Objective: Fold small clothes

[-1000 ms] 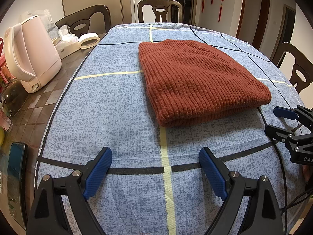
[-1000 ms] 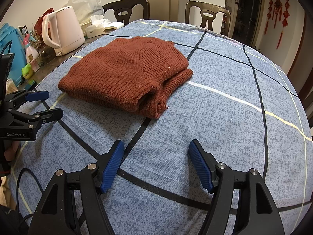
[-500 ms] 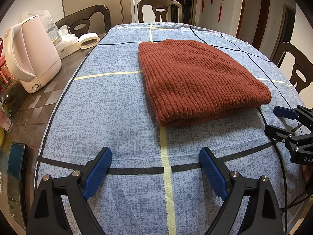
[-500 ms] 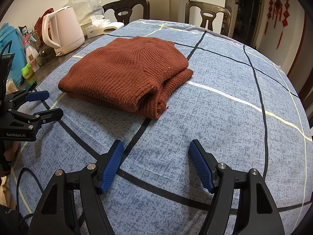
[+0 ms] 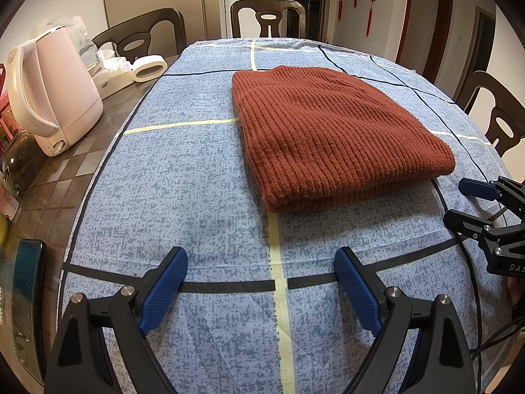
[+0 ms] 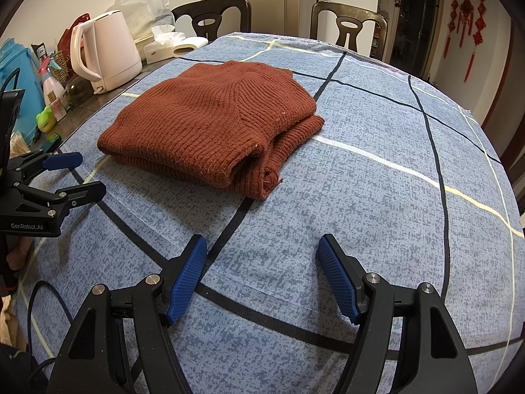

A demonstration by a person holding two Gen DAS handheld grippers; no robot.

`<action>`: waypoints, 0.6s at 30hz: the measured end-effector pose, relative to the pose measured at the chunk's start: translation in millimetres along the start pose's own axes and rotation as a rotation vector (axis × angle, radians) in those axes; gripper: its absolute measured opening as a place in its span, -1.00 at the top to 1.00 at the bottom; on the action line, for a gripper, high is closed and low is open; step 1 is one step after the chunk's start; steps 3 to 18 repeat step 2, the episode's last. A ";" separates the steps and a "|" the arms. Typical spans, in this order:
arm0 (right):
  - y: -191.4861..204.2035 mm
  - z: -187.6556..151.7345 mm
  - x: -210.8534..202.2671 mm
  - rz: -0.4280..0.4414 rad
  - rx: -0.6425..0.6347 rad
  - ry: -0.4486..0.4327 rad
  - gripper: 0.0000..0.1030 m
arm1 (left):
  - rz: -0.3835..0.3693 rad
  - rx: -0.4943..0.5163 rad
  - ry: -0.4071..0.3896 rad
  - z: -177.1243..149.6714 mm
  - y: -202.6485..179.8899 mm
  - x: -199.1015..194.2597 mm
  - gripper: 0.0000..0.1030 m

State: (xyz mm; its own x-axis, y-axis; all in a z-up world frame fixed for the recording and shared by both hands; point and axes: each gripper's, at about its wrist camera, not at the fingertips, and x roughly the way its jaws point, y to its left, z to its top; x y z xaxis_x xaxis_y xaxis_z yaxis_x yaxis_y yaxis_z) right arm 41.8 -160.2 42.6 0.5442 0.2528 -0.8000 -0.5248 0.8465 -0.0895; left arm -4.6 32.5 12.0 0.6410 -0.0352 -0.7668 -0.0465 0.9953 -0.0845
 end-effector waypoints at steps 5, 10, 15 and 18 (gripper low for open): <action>-0.3 0.0 0.0 0.000 0.000 0.000 -0.37 | 0.000 0.000 0.000 0.1 -0.2 0.0 -0.80; -0.3 0.0 0.0 0.000 0.000 0.000 -0.37 | 0.000 0.000 0.000 0.1 -0.2 0.0 -0.80; -0.3 0.0 0.0 0.000 0.000 0.000 -0.37 | 0.000 0.000 0.000 0.1 -0.2 0.0 -0.80; -0.3 0.0 0.0 0.000 0.000 0.000 -0.37 | 0.000 0.000 0.000 0.1 -0.2 0.0 -0.80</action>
